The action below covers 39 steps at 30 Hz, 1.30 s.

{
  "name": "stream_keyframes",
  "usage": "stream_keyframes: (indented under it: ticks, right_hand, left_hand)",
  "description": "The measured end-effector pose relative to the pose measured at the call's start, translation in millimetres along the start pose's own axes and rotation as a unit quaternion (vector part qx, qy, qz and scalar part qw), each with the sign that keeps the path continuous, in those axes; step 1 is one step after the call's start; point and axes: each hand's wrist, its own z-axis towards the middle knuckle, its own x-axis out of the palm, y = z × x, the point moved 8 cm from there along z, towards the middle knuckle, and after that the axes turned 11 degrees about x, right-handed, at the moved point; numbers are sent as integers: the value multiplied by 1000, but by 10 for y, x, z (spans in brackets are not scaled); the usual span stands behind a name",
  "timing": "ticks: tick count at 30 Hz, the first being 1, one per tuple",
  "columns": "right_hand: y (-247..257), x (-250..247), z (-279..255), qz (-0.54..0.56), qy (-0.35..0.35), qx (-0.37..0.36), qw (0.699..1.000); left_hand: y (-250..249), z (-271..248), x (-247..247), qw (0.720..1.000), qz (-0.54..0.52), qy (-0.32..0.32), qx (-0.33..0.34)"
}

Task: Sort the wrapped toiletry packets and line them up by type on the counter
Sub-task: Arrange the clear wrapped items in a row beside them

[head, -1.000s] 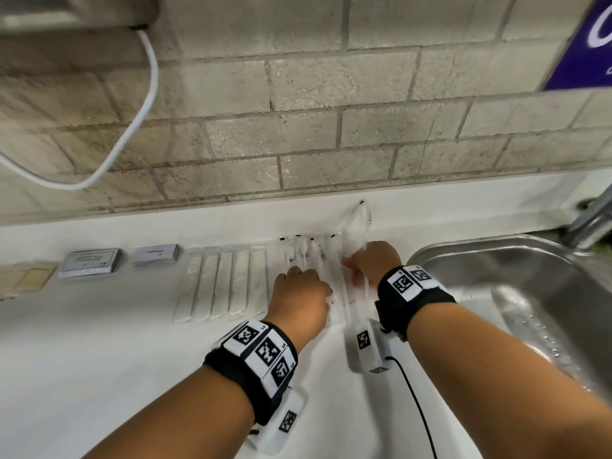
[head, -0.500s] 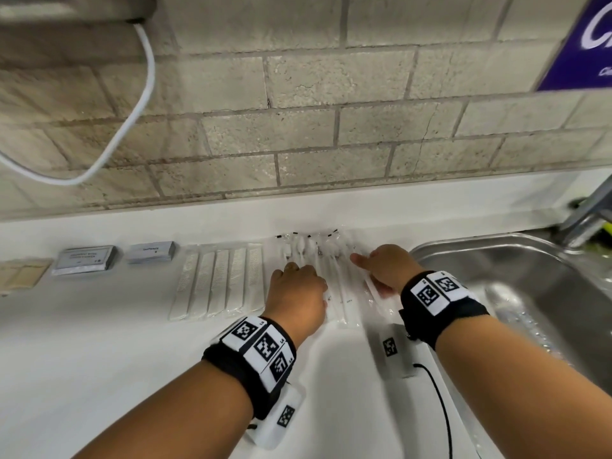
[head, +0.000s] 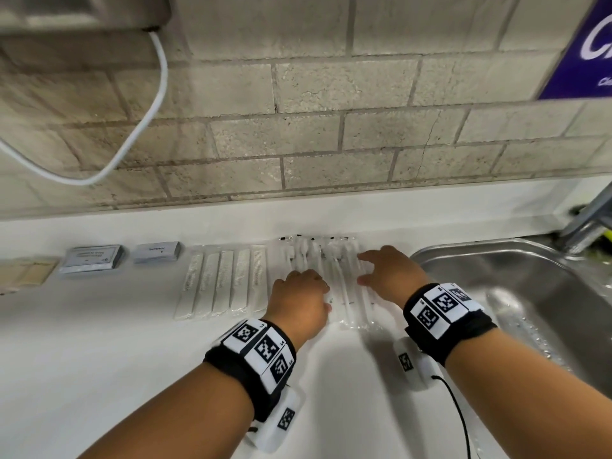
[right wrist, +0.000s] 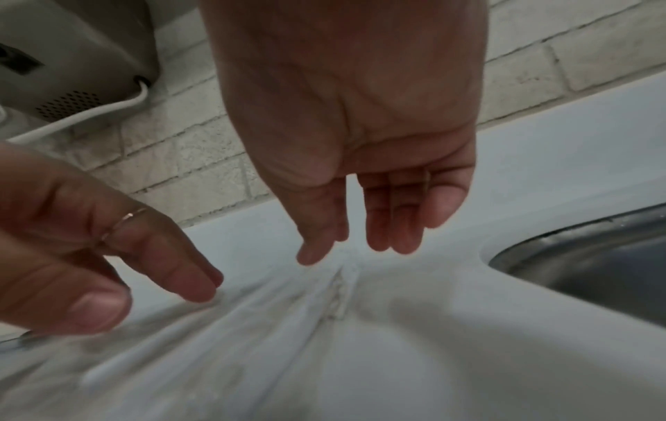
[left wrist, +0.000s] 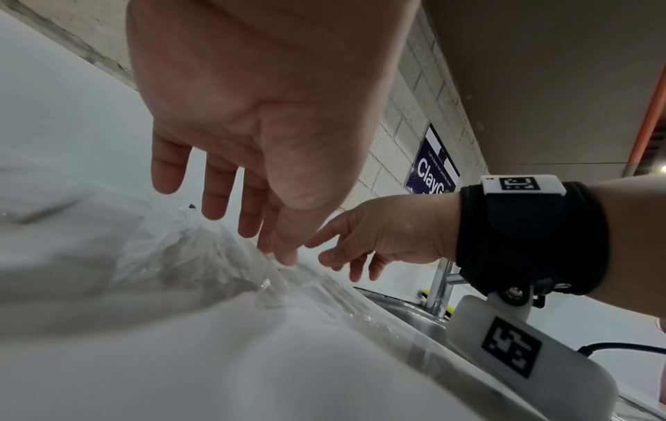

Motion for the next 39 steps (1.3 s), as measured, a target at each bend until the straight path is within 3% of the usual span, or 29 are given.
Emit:
stream_keyframes:
  ticks: [2,6,14,18,24,27,30,39]
  right_hand:
    - [130,20,-100,-17,10,-57,998]
    - [306,361,-313,-141,105,-148,973]
    - [318,408,-196,-171,121,-145,967]
    - [303,416,-174,-141,118,-138,973]
    - [369,519,-242,-143,134,-170,966]
    - [370,529,-222,-151,140,-170,964]
    - [352,532,-211,-153,144,-170,963]
    - [301,518,-195,-152,145,-168,963]
  left_hand:
    - [-15,-15,21,1000,-29,-1,12]
    - [-27,-13,113,999,-30,15,33]
    - [28,21,173,999,-24,17,34]
    - [111,-19,168,998,-55,11,-4]
    - [343,-151,176,994,-56,49,-86]
    - [425,-207,194,988,-37,102,-110]
    - [473,-208,221,984,-28,134,-117]
    - [535,-155,248,983,-18,140,-122]
